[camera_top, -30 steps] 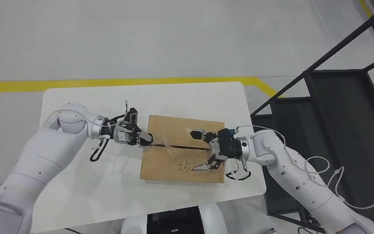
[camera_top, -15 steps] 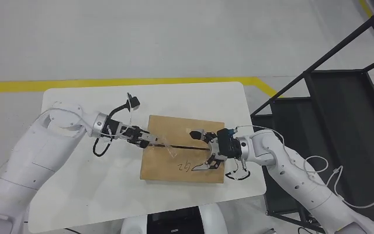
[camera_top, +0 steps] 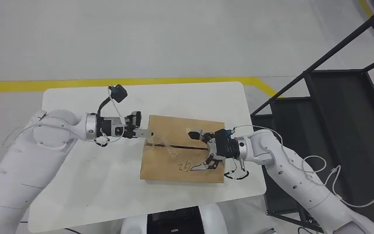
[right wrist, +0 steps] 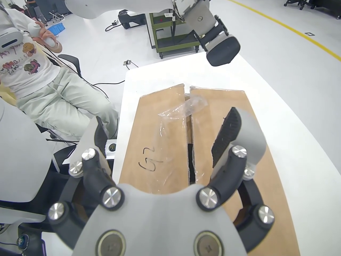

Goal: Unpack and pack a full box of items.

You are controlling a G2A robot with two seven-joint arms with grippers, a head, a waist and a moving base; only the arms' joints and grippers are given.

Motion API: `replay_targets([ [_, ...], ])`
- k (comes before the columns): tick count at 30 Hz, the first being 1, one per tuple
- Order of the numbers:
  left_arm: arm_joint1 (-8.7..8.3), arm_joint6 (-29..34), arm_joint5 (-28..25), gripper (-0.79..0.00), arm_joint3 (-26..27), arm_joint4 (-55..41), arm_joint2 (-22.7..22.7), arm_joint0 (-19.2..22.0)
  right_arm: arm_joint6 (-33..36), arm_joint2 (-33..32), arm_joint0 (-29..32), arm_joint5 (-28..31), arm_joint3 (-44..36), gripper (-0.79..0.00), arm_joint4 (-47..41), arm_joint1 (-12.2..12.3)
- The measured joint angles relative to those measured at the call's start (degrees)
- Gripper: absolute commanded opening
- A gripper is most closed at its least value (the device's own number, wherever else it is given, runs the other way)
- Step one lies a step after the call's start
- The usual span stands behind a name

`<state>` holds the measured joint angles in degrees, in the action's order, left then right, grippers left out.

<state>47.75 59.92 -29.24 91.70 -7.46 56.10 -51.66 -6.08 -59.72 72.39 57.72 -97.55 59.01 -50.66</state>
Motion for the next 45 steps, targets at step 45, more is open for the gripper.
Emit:
replay_targets([
  [45, -0.78, -1.9, 2.9, 0.0, 10.9, 13.1, 4.1, -2.6, -2.4, -1.6, 0.4, 0.3, 1.4, 0.0, 1.7, -1.2],
])
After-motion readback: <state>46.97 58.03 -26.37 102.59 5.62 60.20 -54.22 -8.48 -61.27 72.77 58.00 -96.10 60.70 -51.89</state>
